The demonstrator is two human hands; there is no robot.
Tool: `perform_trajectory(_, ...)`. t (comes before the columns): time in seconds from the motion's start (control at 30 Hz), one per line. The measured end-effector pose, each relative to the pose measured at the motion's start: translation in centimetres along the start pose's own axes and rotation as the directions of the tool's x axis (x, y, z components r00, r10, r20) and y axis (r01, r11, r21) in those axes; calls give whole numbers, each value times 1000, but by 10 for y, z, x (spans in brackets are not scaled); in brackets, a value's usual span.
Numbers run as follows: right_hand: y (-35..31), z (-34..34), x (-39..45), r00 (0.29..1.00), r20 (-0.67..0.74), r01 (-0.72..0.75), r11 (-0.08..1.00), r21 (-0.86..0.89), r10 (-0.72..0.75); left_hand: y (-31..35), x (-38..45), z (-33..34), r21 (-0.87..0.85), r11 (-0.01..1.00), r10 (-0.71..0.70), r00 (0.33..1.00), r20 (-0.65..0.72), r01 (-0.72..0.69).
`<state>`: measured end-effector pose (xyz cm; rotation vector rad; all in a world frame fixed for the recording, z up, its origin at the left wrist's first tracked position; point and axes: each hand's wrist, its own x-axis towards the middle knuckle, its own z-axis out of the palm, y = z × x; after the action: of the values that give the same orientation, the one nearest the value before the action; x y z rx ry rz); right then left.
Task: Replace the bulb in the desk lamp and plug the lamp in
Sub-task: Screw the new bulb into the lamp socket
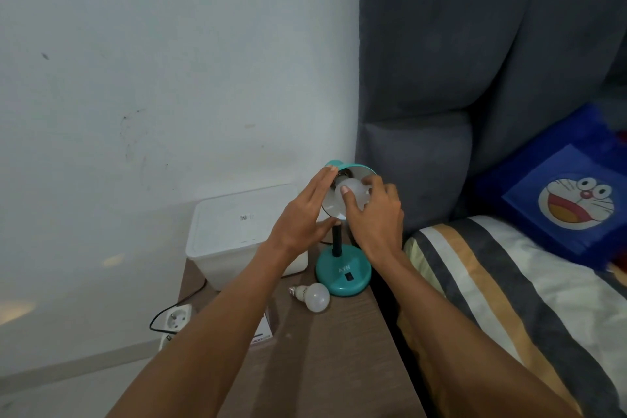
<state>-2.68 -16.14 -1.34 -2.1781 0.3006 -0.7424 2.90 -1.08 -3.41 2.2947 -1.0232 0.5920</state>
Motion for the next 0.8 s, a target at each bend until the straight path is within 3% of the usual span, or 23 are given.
perform_trajectory(0.27, 7, -1, 0, 990, 99, 102, 995, -4, -101, -1, 0, 0, -26, 1000, -8, 1000, -5, 8)
perform_trajectory(0.43, 8, -3, 4, 998, 60, 33, 999, 20, -35, -1, 1, 0, -10, 1000, 0, 1000, -5, 0)
perform_trajectory(0.6, 2, -5, 2, 994, 21, 106, 994, -6, -105, 1, 1, 1, -10, 1000, 9, 1000, 3, -9)
perform_trajectory(0.8, 10, -5, 5, 974, 152, 178, 982, -61, -167, -1, 0, -2, -45, 999, -17, 1000, -12, 17)
